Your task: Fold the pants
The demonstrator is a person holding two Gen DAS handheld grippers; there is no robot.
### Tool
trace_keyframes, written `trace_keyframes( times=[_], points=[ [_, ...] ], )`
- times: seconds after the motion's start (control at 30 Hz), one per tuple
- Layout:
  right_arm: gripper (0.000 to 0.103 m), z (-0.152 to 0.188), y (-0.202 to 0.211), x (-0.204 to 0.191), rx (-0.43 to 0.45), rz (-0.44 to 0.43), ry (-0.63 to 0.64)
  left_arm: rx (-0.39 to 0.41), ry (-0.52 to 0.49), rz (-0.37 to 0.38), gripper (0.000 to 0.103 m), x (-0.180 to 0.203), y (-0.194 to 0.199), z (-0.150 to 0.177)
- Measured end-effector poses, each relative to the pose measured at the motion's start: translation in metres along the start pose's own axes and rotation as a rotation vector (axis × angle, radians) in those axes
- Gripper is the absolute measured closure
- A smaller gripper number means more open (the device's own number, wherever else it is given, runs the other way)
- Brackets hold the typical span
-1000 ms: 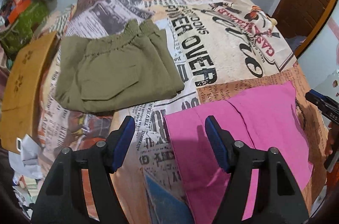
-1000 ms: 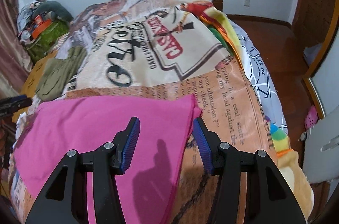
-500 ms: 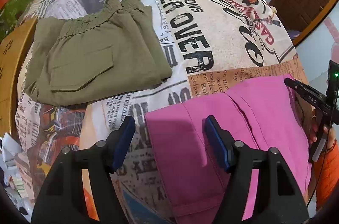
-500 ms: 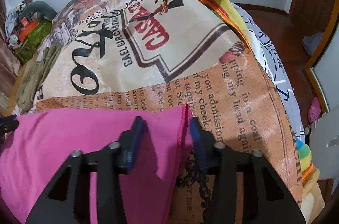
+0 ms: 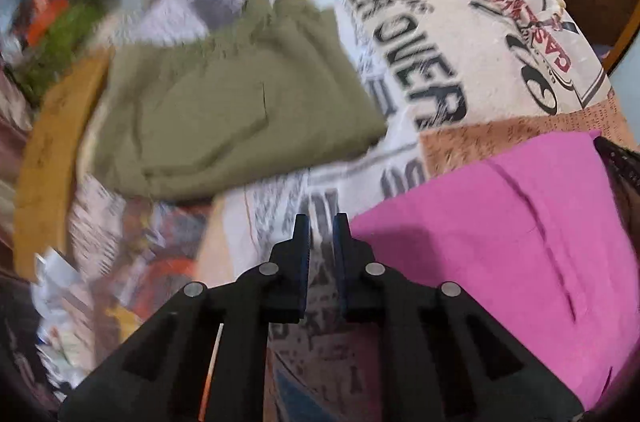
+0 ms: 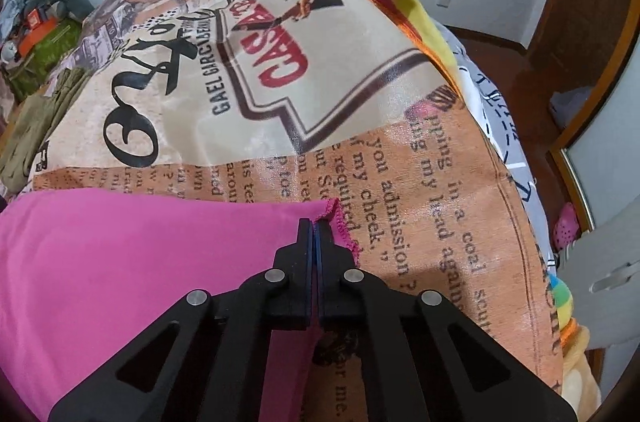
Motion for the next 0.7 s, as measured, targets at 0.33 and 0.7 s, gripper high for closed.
trace_keyframes(
  times=[0.33,0.7],
  points=[
    [0.086,-0.006,0.020,-0.016,0.003,0.022,0.108,0.029,0.023,0.027,0.076,-0.017,0.022,-0.003],
    [0.025,-0.029,0.076,-0.080,0.083,-0.247,0.118,0.118,-0.114,0.171,0.027,0.056,0.063,-0.047]
  ],
)
Point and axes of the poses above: each gripper's, at about its wrist camera, not at the fingertips, and y roughly against the way its jaws point, x to its right, z to its underside, the point moved 9 cm from there along -y, roughly the way its jaws point, and after that the axes turned 2 degrees about -y, right-handed, at the moved point
